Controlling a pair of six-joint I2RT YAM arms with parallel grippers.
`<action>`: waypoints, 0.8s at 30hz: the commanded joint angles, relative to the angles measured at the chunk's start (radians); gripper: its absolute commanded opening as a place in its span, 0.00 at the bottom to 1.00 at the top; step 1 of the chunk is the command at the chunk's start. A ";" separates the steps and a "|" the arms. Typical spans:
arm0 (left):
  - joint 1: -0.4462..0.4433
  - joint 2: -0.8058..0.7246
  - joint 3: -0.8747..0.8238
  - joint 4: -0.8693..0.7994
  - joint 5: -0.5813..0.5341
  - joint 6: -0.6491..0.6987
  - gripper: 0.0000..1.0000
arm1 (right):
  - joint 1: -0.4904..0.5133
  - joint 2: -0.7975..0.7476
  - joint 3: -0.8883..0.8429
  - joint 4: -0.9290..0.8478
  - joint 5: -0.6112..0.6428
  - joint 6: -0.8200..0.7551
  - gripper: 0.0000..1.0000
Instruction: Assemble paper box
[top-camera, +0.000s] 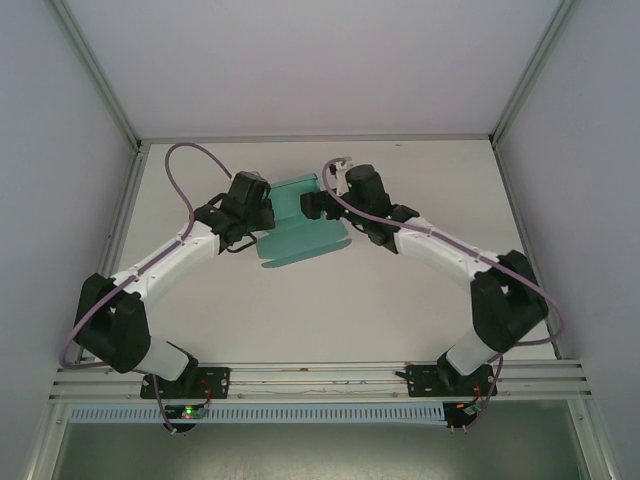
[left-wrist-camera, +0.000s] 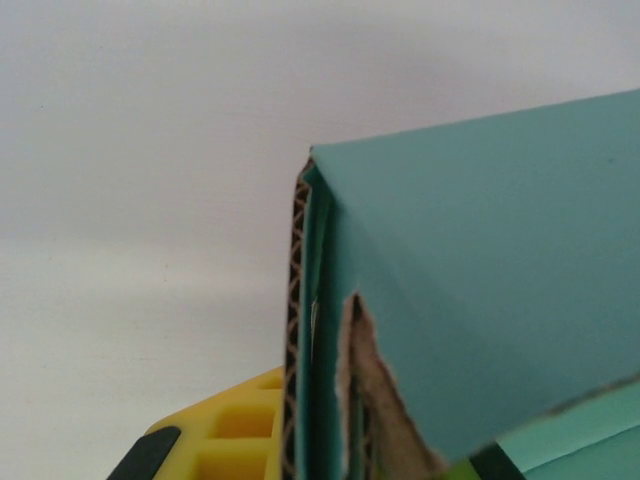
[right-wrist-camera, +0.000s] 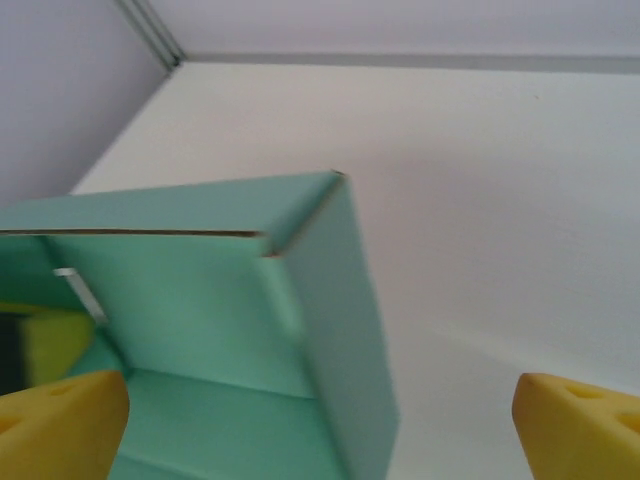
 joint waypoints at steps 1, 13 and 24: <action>0.009 -0.027 -0.001 -0.013 0.006 0.086 0.00 | -0.004 -0.109 -0.056 0.019 -0.004 -0.006 0.99; -0.006 0.204 0.317 -0.481 0.367 0.718 0.00 | -0.171 -0.494 -0.221 -0.299 0.098 0.003 0.98; -0.165 0.558 0.590 -0.703 0.083 0.990 0.00 | -0.311 -0.573 -0.279 -0.541 0.028 0.018 0.99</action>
